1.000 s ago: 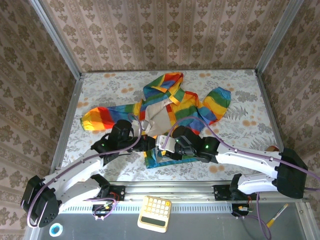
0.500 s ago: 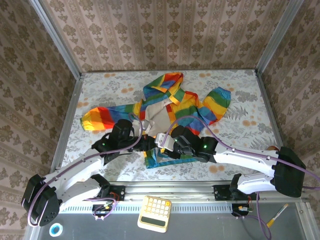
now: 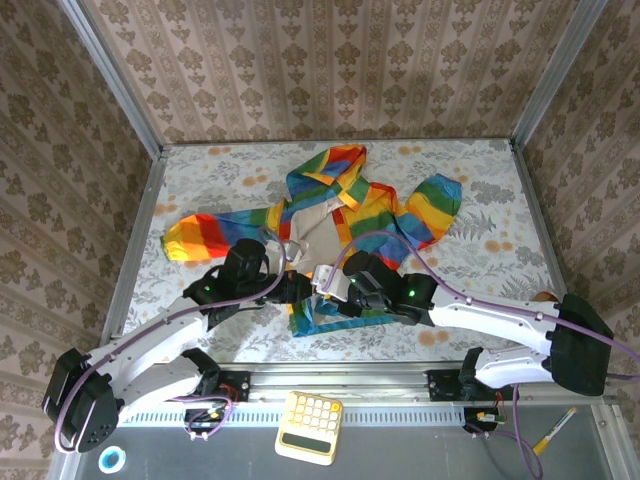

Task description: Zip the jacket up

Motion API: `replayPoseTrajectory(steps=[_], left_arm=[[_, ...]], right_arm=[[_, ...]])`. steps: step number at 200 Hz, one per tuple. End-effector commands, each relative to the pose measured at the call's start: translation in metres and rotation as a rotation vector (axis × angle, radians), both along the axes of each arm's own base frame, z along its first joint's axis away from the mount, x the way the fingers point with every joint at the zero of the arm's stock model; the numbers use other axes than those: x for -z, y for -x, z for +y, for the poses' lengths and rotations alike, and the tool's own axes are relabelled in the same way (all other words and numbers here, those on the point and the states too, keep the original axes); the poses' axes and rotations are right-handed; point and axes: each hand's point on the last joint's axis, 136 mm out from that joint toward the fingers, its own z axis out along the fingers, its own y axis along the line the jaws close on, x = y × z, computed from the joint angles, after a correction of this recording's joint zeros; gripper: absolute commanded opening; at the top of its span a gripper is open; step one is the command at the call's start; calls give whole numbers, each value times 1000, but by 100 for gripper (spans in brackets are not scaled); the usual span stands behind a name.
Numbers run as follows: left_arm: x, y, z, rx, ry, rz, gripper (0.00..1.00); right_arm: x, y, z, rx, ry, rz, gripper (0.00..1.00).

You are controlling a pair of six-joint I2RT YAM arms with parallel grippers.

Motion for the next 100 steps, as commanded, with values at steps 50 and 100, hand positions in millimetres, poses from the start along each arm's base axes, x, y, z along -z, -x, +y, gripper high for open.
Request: replayPoseTrajectory(steps=[50,100], left_arm=[[-13,6,-7,61,9,-30,0],[-12,9,-7,74,3,-29,0]], right_arm=[[-4,-5,-5,20,-17,4,12],[1,-1,-2,-25,8,14,5]])
